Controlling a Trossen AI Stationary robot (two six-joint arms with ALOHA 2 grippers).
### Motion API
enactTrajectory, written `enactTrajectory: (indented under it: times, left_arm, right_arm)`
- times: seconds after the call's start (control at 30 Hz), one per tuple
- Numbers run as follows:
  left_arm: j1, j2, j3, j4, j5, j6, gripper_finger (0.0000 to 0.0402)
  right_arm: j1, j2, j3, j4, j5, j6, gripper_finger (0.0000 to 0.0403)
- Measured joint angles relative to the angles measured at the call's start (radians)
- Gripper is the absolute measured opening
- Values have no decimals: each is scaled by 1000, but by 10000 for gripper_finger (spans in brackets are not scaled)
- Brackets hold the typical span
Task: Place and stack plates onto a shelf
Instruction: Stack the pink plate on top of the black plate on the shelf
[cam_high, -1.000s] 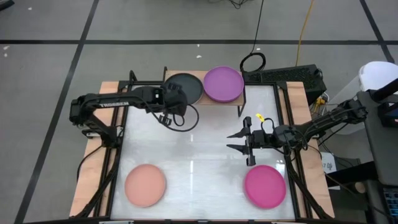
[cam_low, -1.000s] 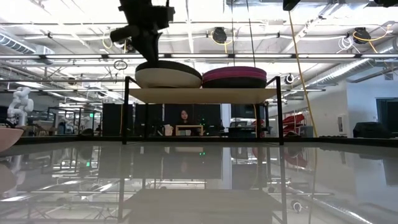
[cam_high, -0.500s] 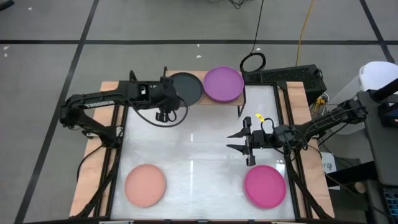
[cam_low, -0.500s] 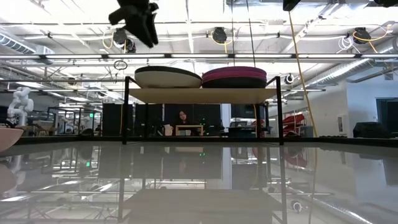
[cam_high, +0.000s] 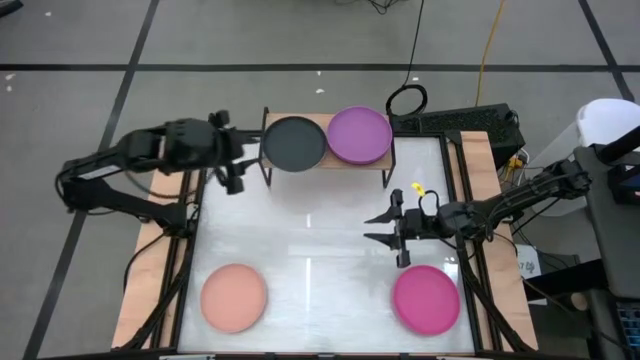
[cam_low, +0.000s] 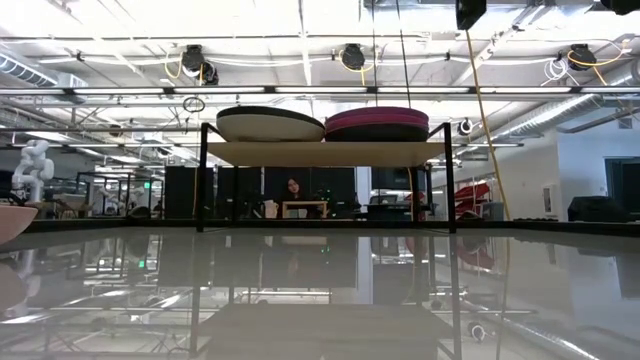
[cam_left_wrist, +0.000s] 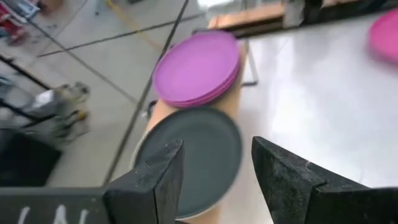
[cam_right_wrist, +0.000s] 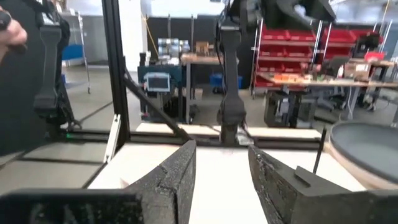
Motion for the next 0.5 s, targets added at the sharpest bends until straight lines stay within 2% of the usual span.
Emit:
enactTrajectory:
  times: [0.17,0.5]
  left_arm:
    - [-20,-114,-131,122,48,-47,193]
    - [-104,-276,-544,515,52,-136,193]
  right_arm:
    - [0,1,55,-145,0,36,128]
    - [0,5,326,-656,11,88,128]
